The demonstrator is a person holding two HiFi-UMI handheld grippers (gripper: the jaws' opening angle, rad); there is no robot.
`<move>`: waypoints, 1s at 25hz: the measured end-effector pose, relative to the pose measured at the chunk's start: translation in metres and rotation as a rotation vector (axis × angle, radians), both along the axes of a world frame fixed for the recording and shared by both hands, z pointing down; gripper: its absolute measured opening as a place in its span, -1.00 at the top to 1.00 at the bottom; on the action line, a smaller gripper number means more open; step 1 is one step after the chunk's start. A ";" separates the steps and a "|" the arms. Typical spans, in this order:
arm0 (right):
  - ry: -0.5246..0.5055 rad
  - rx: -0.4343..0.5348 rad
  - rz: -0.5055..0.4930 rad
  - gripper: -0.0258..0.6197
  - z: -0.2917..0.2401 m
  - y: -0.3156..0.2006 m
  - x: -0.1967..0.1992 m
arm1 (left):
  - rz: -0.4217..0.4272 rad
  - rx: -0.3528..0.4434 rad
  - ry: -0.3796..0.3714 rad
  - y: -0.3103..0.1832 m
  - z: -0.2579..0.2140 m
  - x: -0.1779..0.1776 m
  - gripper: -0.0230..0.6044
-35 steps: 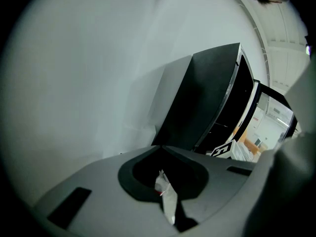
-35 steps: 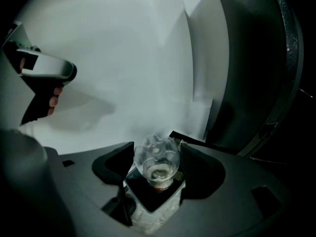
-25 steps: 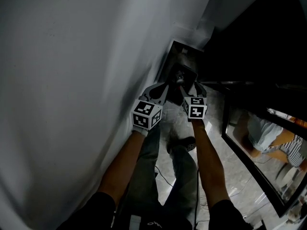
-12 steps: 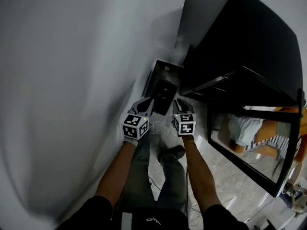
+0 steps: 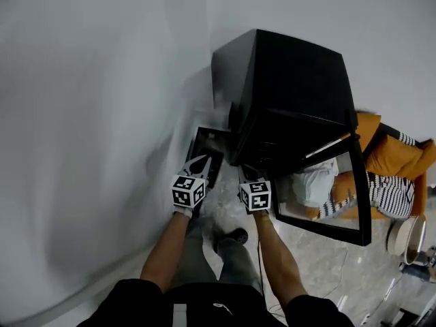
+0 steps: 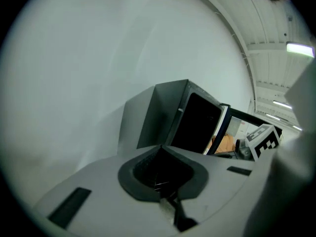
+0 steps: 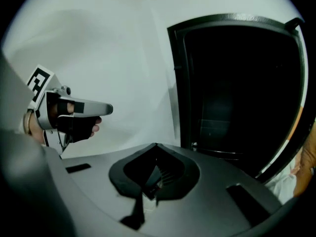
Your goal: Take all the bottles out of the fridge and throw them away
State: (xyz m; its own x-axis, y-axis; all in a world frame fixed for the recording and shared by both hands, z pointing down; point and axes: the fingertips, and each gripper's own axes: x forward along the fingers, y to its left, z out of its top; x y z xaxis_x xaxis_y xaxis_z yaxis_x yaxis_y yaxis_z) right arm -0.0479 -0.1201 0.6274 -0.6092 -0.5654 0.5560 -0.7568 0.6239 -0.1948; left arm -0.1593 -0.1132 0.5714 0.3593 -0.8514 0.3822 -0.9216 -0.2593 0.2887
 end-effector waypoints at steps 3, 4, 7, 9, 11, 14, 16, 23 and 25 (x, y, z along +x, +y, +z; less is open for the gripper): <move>-0.023 0.046 0.032 0.89 -0.055 -0.001 0.038 | 0.028 0.031 -0.012 -0.001 -0.044 0.033 0.93; -0.032 0.059 0.042 0.89 -0.073 0.000 0.052 | 0.035 0.037 -0.012 0.001 -0.057 0.044 0.93; -0.044 0.085 0.071 0.89 -0.119 0.005 0.096 | 0.044 0.049 0.000 0.010 -0.093 0.076 0.93; -0.047 0.093 0.089 0.89 -0.144 0.010 0.123 | 0.052 0.053 0.011 0.017 -0.113 0.095 0.93; -0.052 0.101 0.108 0.89 -0.163 0.015 0.145 | 0.071 0.057 0.011 0.023 -0.129 0.112 0.93; -0.068 0.118 0.141 0.89 -0.188 0.022 0.172 | 0.106 0.068 0.004 0.030 -0.150 0.131 0.93; -0.082 0.130 0.165 0.89 -0.202 0.029 0.183 | 0.127 0.078 0.001 0.034 -0.163 0.137 0.93; -0.107 0.144 0.243 0.89 -0.233 0.077 0.193 | 0.201 0.108 0.000 0.070 -0.203 0.133 0.93; -0.113 0.147 0.263 0.89 -0.239 0.097 0.187 | 0.229 0.113 -0.002 0.086 -0.212 0.128 0.93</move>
